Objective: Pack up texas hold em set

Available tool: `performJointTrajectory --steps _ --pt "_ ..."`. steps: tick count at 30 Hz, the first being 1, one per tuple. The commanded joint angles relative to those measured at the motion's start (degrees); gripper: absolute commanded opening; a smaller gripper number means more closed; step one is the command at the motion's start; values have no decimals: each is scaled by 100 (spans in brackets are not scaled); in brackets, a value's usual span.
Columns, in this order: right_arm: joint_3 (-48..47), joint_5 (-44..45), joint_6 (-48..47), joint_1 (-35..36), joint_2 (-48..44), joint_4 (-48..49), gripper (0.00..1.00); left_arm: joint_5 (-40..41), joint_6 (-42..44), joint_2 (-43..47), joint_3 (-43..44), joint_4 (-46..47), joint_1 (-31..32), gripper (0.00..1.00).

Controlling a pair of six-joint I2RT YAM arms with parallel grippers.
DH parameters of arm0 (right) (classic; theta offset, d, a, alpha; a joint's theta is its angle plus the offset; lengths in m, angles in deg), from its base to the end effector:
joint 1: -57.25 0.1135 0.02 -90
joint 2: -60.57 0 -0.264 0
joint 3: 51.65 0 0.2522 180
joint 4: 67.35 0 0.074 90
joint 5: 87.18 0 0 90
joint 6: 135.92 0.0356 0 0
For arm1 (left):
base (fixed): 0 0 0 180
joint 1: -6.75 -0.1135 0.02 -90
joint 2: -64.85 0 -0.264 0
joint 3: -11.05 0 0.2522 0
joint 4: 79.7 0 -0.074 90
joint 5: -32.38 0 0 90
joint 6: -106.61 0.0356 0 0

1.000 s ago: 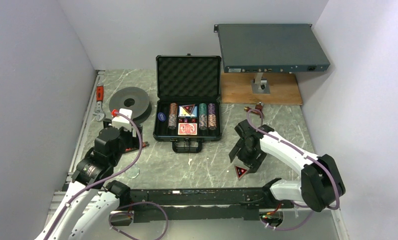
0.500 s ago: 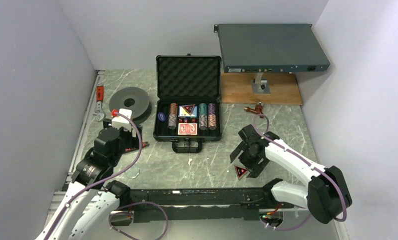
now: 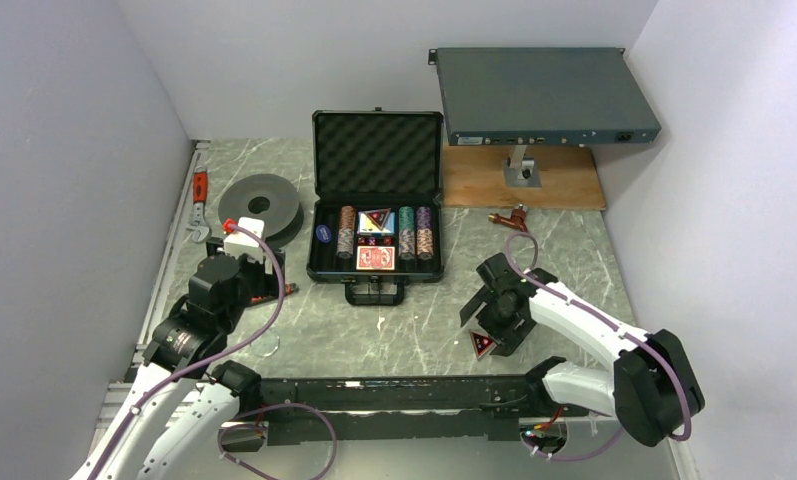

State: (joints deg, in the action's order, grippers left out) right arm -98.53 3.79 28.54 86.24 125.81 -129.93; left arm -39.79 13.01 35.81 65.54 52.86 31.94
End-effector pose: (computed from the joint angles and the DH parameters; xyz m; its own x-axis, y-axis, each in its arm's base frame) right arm 0.1455 0.0800 0.1656 -0.6960 0.7156 -0.0583 0.7030 0.6958 0.1472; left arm 0.1105 -0.0399 0.3096 -0.3475 0.0974 -0.9326 0.1267 0.9903 0.0562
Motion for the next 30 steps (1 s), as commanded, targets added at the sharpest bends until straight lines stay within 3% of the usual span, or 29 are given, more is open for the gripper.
performJointTrajectory --steps 1,30 --pt "34 87 103 -17 -24 177 89 -50 69 27 23 194 -32 87" --pt "-5 538 140 -100 659 253 79 -44 67 54 23 180 -32 87"
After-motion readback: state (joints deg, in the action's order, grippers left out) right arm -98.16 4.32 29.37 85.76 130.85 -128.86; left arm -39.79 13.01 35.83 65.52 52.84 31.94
